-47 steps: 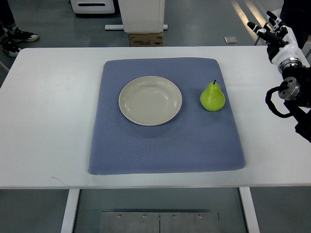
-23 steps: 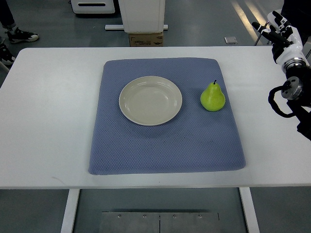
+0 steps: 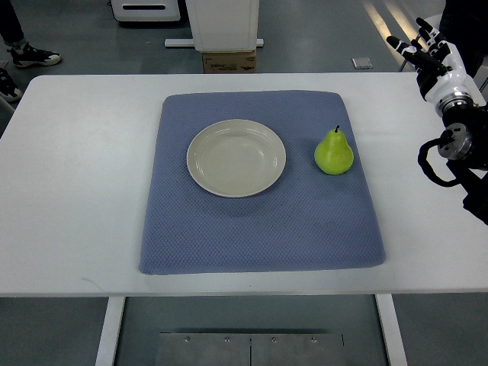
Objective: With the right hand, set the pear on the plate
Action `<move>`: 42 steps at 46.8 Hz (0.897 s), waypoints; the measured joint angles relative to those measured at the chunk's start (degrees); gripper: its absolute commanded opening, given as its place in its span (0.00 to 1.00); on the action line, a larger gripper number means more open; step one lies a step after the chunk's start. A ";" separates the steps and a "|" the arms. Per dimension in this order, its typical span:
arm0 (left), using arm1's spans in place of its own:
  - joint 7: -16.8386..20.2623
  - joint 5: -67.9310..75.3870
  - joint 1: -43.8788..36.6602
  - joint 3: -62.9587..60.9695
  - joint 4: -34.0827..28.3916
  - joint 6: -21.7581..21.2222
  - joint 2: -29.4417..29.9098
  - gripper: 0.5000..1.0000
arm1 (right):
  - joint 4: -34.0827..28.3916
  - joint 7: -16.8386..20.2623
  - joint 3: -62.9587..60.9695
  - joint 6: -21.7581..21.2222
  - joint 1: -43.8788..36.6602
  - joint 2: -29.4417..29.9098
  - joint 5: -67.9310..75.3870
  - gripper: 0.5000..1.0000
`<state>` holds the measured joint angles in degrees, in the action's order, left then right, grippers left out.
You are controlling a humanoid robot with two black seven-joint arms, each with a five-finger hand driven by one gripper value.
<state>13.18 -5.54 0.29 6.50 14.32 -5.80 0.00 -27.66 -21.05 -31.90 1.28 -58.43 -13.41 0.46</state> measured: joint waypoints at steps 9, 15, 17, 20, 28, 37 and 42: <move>0.00 0.00 0.01 0.00 0.00 0.00 0.00 1.00 | -1.91 -2.70 2.20 -0.23 -0.77 -0.08 -3.25 1.00; 0.00 0.00 -0.03 0.00 0.00 0.00 0.00 1.00 | -6.53 -4.18 5.79 0.33 -0.81 -0.56 -7.29 1.00; 0.00 0.00 -0.03 0.00 0.00 0.00 0.00 1.00 | -7.97 -4.27 6.98 0.50 -0.81 -0.63 -8.42 1.00; 0.00 0.00 0.02 0.00 0.00 0.00 0.00 1.00 | -9.87 -4.31 8.82 0.54 -0.81 -0.77 -9.87 1.00; 0.00 0.00 -0.01 0.00 0.00 0.00 0.00 1.00 | -12.74 -4.89 15.16 0.54 -1.73 -1.38 -14.60 1.00; 0.00 0.00 0.01 0.00 0.00 0.00 0.00 1.00 | -12.96 -7.04 23.18 0.18 -4.83 -2.45 -18.53 1.00; 0.00 0.00 -0.02 0.00 0.00 0.00 0.00 1.00 | -13.02 -8.29 28.65 -1.06 -6.18 -5.28 -18.89 1.00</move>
<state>13.19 -5.54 0.27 6.51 14.33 -5.80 0.00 -40.69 -29.34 -3.25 0.23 -64.62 -18.69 -18.43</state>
